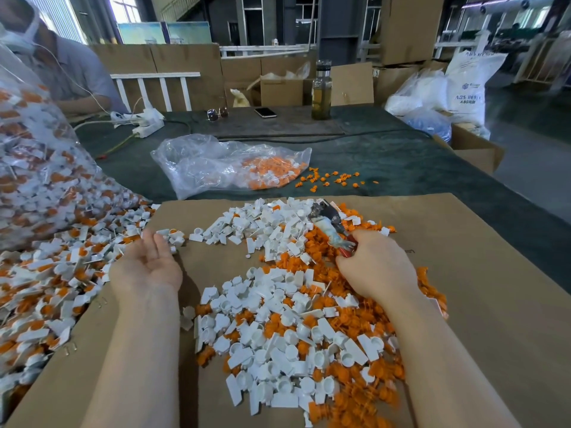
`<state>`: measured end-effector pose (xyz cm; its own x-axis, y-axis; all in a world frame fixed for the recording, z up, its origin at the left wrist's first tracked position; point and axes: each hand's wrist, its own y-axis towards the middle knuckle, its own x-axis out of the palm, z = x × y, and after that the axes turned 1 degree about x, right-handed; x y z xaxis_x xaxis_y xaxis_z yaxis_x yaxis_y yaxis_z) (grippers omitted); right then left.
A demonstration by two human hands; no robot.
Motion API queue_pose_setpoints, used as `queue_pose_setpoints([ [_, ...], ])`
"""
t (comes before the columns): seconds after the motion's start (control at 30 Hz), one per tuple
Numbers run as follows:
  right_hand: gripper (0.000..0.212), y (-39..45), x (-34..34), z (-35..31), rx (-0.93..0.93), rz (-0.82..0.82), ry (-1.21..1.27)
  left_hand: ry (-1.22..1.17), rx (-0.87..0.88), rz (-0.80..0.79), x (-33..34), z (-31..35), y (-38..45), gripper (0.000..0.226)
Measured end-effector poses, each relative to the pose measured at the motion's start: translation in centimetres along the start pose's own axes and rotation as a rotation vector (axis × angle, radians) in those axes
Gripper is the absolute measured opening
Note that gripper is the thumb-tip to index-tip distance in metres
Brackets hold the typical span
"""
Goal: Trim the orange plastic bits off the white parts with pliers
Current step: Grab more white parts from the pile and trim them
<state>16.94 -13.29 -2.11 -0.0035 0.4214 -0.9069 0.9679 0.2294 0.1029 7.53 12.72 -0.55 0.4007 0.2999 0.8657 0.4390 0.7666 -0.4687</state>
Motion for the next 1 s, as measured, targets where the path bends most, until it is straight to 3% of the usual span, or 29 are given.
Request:
queue_pose_setpoints([
  [0.1,0.019,0.1,-0.1,-0.1,-0.056,-0.063,0.029,0.095,0.030,-0.022,-0.1,-0.2,-0.2,0.037],
  [0.23,0.019,0.0,0.0,-0.4,-0.109,-0.150,-0.025,0.866,0.105,-0.107,0.2,-1.1,-1.4,0.019],
  [0.3,0.016,-0.1,0.2,-0.5,-0.114,-0.139,-0.081,1.227,0.128,-0.262,0.0,-1.9,-2.1,0.015],
  [0.43,0.016,-0.2,0.7,-0.7,-0.093,-0.058,-0.130,1.756,0.273,-0.655,-1.3,-4.2,-3.4,0.010],
  [0.5,0.019,-0.3,0.9,-0.9,-0.083,-0.014,-0.168,1.943,0.355,-0.772,-1.8,-5.0,-3.5,0.011],
  [0.63,0.031,-0.5,0.9,-0.9,-0.059,0.046,-0.224,2.183,0.397,-0.864,-2.3,-5.9,-3.1,0.025],
  [0.9,0.027,-0.6,0.7,-1.4,-0.086,-0.039,-0.207,2.195,0.420,-0.850,-2.5,-6.2,-2.8,0.009],
  [1.0,0.020,-0.7,0.8,-1.5,-0.088,-0.021,-0.168,2.264,0.471,-0.911,-2.6,-6.3,-2.8,0.018],
])
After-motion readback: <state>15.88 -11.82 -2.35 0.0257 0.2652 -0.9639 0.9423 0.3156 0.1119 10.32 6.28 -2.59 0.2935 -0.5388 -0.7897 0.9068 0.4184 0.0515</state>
